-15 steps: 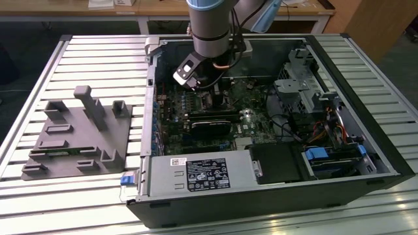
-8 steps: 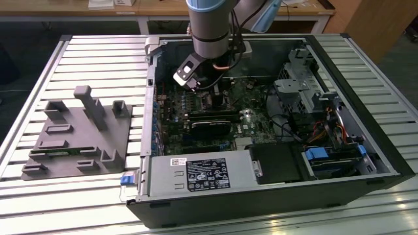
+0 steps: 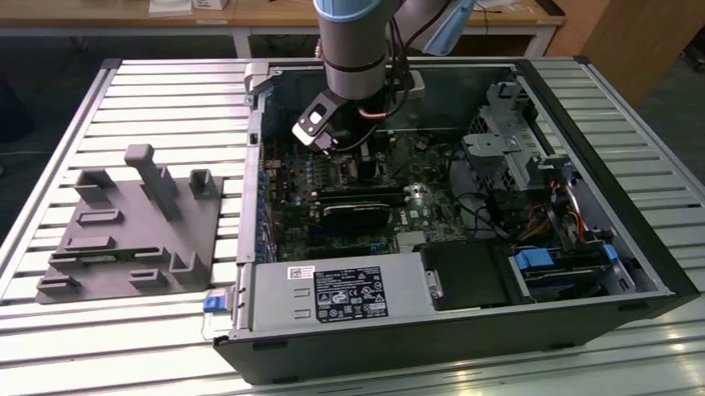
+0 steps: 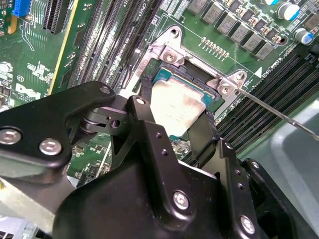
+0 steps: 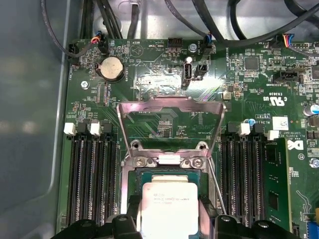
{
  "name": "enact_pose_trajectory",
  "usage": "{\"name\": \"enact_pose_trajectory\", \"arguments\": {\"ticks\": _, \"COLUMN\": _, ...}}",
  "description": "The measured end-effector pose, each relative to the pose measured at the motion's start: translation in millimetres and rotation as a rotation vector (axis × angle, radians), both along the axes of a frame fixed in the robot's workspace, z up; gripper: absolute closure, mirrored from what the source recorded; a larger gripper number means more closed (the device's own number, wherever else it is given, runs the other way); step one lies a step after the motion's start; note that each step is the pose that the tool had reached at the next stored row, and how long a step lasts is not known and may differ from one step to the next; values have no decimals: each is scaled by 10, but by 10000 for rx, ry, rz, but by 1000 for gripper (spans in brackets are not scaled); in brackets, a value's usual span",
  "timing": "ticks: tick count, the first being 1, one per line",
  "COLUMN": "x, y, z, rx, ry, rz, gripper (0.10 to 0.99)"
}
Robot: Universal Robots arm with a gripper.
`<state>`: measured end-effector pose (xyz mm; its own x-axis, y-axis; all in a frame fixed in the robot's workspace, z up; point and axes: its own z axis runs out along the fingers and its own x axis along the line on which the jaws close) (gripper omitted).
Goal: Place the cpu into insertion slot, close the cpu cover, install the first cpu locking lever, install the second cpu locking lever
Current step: 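Place the cpu into insertion slot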
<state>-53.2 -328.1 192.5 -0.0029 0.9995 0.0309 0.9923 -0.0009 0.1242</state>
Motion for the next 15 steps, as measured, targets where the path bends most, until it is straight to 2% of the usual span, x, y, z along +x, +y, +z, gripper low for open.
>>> {"name": "enact_pose_trajectory", "arguments": {"ticks": 6, "x": 0, "y": 0, "z": -2, "rx": 1, "ry": -1, "rz": 0, "gripper": 533}}
{"name": "enact_pose_trajectory", "arguments": {"ticks": 7, "x": 0, "y": 0, "z": -2, "rx": 1, "ry": -1, "rz": 0, "gripper": 471}}
{"name": "enact_pose_trajectory", "arguments": {"ticks": 12, "x": 0, "y": 0, "z": -2, "rx": 1, "ry": -1, "rz": 0, "gripper": 471}}
{"name": "enact_pose_trajectory", "arguments": {"ticks": 15, "x": 0, "y": 0, "z": 23, "rx": 1, "ry": -1, "rz": 0, "gripper": 471}}
